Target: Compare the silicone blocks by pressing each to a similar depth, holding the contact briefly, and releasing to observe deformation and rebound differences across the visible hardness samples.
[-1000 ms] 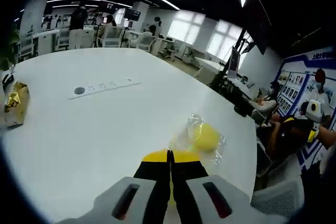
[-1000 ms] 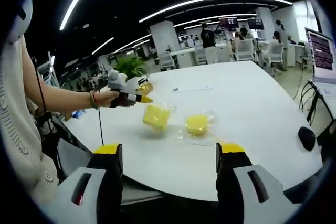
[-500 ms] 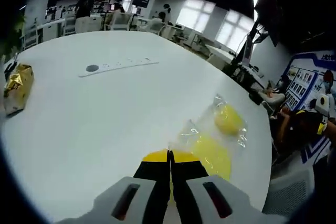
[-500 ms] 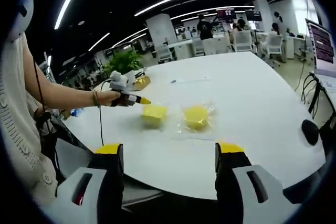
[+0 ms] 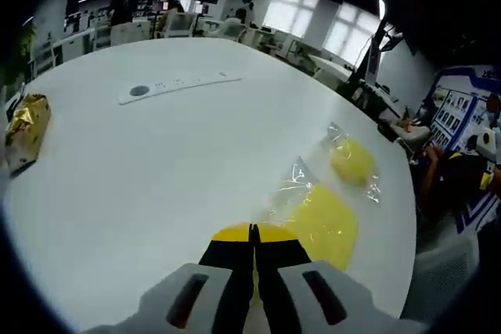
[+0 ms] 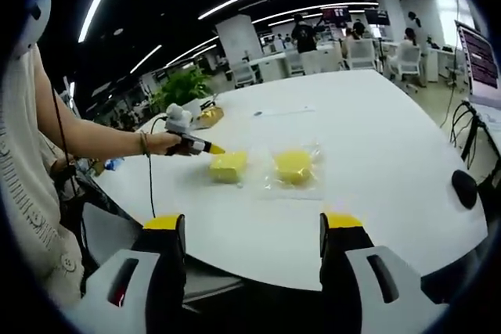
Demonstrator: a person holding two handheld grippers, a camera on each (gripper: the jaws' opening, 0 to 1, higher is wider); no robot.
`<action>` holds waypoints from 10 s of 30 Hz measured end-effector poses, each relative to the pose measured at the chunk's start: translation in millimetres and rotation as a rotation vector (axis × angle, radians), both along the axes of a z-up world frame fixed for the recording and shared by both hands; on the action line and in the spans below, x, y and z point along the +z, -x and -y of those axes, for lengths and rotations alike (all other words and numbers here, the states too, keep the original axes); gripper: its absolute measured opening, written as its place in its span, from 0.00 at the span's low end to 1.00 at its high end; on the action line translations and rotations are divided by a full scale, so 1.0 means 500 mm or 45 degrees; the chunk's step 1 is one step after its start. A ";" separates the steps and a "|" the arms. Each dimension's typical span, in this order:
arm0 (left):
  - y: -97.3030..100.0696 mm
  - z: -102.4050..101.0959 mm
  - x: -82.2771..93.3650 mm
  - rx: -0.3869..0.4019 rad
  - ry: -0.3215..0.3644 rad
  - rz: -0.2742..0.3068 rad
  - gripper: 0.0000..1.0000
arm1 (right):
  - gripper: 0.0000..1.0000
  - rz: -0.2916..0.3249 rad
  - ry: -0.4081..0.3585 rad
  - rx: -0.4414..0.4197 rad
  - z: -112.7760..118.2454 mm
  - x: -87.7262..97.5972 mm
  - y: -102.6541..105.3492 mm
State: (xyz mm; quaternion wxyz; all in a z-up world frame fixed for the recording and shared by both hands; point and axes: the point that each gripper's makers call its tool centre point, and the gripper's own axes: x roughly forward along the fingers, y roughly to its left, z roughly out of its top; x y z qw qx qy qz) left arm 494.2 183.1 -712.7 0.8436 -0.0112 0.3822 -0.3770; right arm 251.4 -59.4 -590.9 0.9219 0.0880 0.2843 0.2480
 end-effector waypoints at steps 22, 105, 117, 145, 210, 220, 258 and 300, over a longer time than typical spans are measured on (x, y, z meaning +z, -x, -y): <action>0.054 -0.056 0.079 0.158 -0.037 0.091 0.23 | 0.65 0.077 -0.065 0.084 -0.039 0.031 -0.008; 0.238 0.134 0.289 0.506 0.763 -0.209 0.69 | 0.72 -0.008 -0.242 0.291 0.010 -0.042 -0.051; 0.138 0.238 0.218 0.481 0.729 -0.338 0.70 | 0.72 -0.057 -0.249 0.288 0.032 -0.063 -0.042; 0.003 0.354 0.030 0.662 0.693 -0.656 0.65 | 0.71 -0.130 -0.255 0.131 0.127 -0.101 -0.044; 0.108 0.365 0.177 0.225 0.441 -0.201 0.00 | 0.66 -0.028 -0.204 0.118 0.100 -0.037 -0.003; 0.142 0.306 0.229 0.177 0.403 -0.101 0.00 | 0.66 0.056 -0.162 0.192 0.052 0.012 -0.016; 0.249 0.112 0.409 0.004 0.292 0.127 0.00 | 0.73 0.224 0.000 0.801 -0.253 0.101 -0.172; 0.258 0.164 0.410 -0.178 0.312 0.071 0.00 | 0.44 0.113 0.060 1.133 -0.409 0.022 -0.211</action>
